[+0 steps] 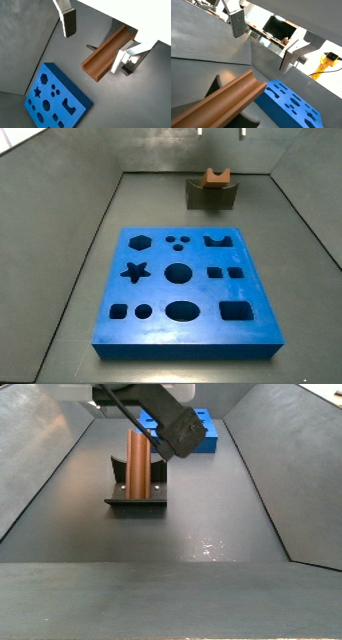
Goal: Pick up the arch object. Move up. Place the arch object on the fixture. Regrasp the arch object. Move to above the board. Insert the arch object.
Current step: Regrasp the arch object.
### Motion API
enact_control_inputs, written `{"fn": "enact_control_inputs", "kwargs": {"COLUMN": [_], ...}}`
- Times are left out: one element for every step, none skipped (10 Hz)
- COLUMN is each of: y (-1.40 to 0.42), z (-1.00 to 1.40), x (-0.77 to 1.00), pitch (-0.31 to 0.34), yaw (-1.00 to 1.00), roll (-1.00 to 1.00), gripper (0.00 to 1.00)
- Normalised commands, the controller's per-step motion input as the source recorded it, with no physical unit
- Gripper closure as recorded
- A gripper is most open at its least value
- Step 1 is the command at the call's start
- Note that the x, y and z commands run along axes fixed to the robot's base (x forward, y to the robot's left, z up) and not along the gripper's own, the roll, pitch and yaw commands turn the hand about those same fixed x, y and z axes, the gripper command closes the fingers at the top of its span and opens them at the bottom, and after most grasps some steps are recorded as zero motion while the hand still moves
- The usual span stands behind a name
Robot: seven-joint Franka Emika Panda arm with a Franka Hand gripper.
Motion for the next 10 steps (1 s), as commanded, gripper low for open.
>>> {"fn": "enact_control_inputs", "kwargs": {"y": [-1.0,-1.0,-1.0,-0.87,-0.69,-0.45,-0.25,-0.11,-0.03,-0.04], "z": [0.76,0.75,0.7,0.49,0.26,0.08,0.06,0.06,0.03,0.01], "x": [0.01,-0.02,-0.05,-0.07,-0.06,-0.03,-0.03,-0.03,-0.04,-0.02], "pitch": [0.073,0.065,0.058,0.051,0.049,0.045,0.044,0.042,0.038,0.034], "yaw": [0.03,0.03,0.03,0.03,0.03,0.03,0.03,0.03,0.03,0.03], "roll": [1.0,1.0,1.0,1.0,1.0,1.0,1.0,1.0,1.0,1.0], "gripper": [0.0,0.0,0.0,0.0,0.0,0.0,0.0,0.0,0.0,0.0]}}
